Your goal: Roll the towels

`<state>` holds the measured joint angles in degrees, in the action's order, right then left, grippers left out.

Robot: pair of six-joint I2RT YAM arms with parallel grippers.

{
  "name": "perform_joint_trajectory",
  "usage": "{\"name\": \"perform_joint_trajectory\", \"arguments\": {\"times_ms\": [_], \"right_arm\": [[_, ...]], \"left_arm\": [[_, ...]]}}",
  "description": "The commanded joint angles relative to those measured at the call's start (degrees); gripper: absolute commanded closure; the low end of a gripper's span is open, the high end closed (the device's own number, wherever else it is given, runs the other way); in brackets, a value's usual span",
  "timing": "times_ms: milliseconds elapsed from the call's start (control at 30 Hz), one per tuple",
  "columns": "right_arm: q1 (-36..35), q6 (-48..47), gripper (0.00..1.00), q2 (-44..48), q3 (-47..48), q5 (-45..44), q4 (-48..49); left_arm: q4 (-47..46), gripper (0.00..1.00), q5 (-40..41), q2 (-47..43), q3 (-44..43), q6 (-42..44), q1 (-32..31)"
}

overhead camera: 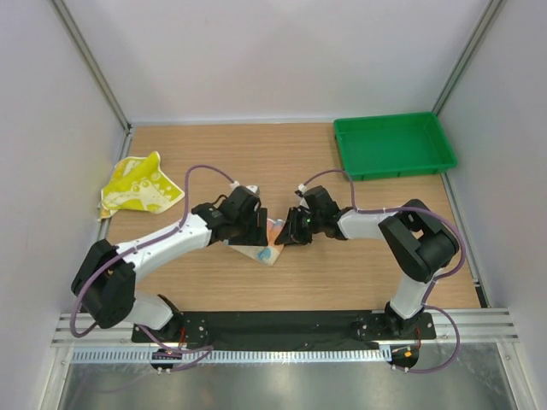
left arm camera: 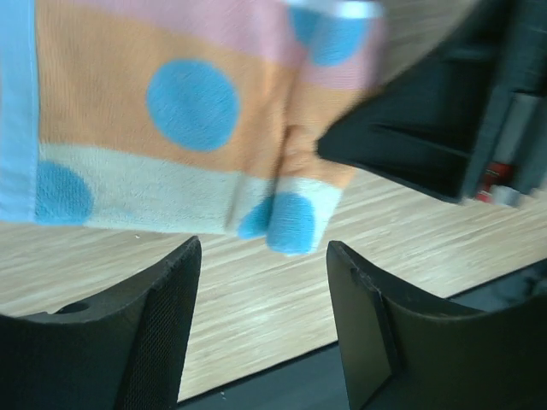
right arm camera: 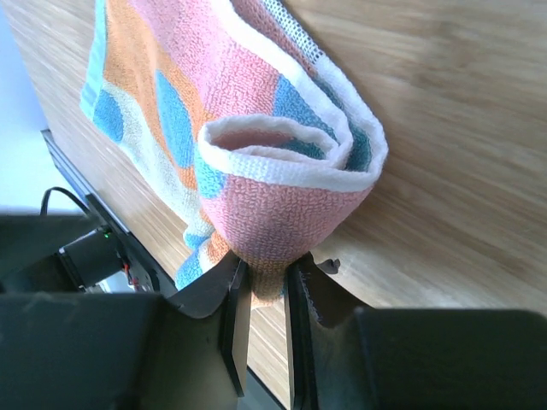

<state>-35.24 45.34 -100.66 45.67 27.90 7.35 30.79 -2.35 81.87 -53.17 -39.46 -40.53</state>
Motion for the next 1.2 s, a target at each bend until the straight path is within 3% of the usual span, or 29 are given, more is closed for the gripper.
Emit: {"name": "perform_joint_trajectory", "arguments": {"times_ms": [0, 200, 367, 700, 1167], "right_arm": [[-1.6, -3.0, 0.76, -0.8, 3.6, -1.4, -7.0], [-3.0, -4.2, 0.76, -1.6, 7.7, -2.9, -15.0], [-3.3, -4.4, 0.76, -2.2, 9.0, -3.3, -17.2], [-3.6, -4.5, 0.75, -2.7, 9.9, -3.3, -18.3], [-3.7, -4.5, 0.76, -3.8, 10.1, -2.2, -18.9]], "left_arm": [[3.8, 0.38, 19.9, -3.1, -3.8, 4.7, -10.0], [1.1, 0.38, 30.2, -1.0, -4.9, 7.5, -20.8], [-3.2, 0.40, 30.8, 1.4, -2.6, 8.0, -25.1], [-7.0, 0.40, 30.7, 6.7, -2.6, 8.1, -28.6], [-7.3, 0.41, 32.1, 14.6, 0.3, 5.0, -28.9]]}}
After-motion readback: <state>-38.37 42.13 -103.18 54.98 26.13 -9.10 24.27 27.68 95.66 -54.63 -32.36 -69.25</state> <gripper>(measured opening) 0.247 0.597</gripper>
